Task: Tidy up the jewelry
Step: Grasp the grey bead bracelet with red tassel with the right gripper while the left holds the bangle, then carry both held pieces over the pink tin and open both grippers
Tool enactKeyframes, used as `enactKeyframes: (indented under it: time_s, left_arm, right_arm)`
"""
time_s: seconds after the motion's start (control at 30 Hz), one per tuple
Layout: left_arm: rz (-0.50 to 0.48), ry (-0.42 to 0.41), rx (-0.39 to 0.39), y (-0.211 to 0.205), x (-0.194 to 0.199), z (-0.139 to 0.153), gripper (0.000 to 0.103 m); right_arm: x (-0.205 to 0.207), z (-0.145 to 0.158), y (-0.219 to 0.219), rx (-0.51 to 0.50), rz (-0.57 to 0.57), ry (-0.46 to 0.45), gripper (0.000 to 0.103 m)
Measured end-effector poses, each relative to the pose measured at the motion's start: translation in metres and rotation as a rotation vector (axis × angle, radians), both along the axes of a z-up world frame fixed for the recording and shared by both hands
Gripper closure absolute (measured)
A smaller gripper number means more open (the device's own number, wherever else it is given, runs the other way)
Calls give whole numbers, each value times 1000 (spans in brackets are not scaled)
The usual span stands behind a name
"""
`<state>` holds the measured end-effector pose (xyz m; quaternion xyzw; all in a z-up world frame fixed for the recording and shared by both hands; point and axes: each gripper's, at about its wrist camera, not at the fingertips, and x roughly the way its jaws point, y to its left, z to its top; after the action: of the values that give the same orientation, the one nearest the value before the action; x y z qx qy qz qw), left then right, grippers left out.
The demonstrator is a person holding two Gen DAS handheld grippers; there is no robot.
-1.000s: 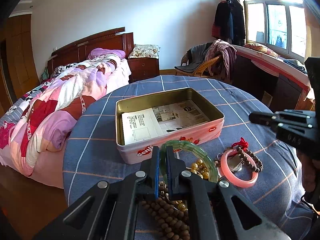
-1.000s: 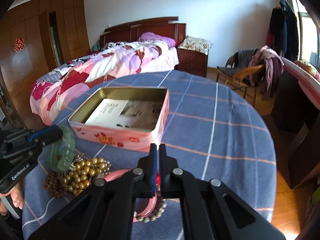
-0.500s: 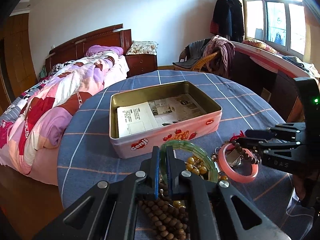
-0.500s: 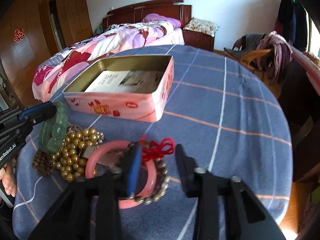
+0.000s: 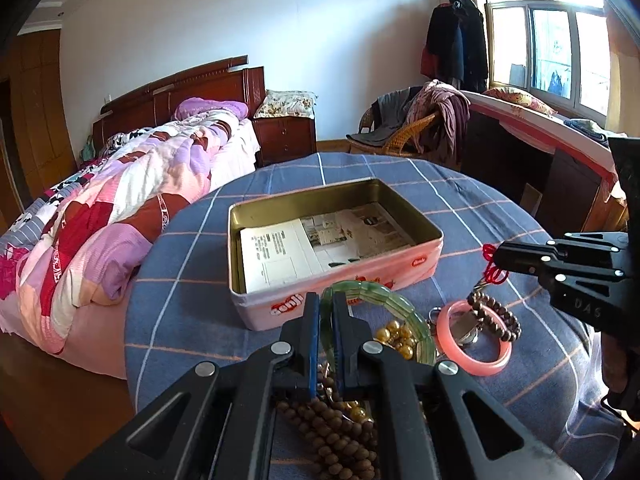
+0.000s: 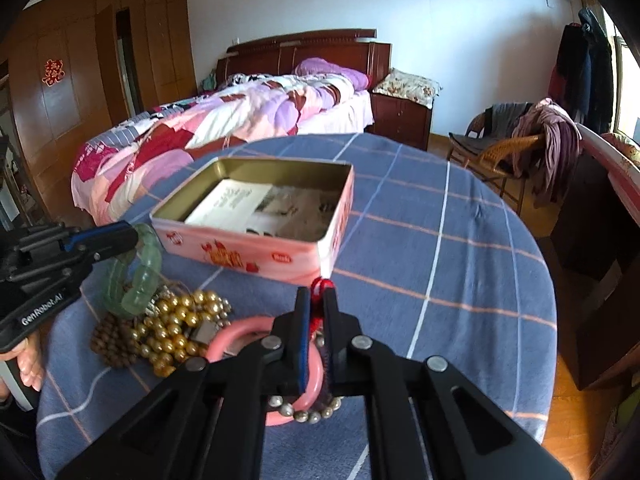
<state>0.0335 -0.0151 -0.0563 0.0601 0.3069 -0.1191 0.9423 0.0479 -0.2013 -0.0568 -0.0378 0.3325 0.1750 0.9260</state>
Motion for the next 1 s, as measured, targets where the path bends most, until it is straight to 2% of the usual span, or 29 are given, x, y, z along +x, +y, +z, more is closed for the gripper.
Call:
enactKeyframes:
  time_s: [0.13, 0.4, 0.6, 0.8, 1.0]
  left_arm:
    - [-2, -3, -19, 4, 2, 6, 98]
    - [1, -26, -2, 10, 21, 21, 98]
    - [15, -54, 46, 15, 49, 36, 98]
    - [40, -37, 109, 13, 88, 26, 98]
    - [60, 15, 135, 15, 125, 8, 98]
  right_arm:
    - [1, 13, 3, 3, 7, -30, 95]
    - [15, 26, 14, -5, 35, -63, 95]
    - [35, 38, 31, -2, 72, -80, 95]
    - [62, 33, 51, -31, 111, -65, 95]
    - [95, 17, 67, -92, 110, -27, 95]
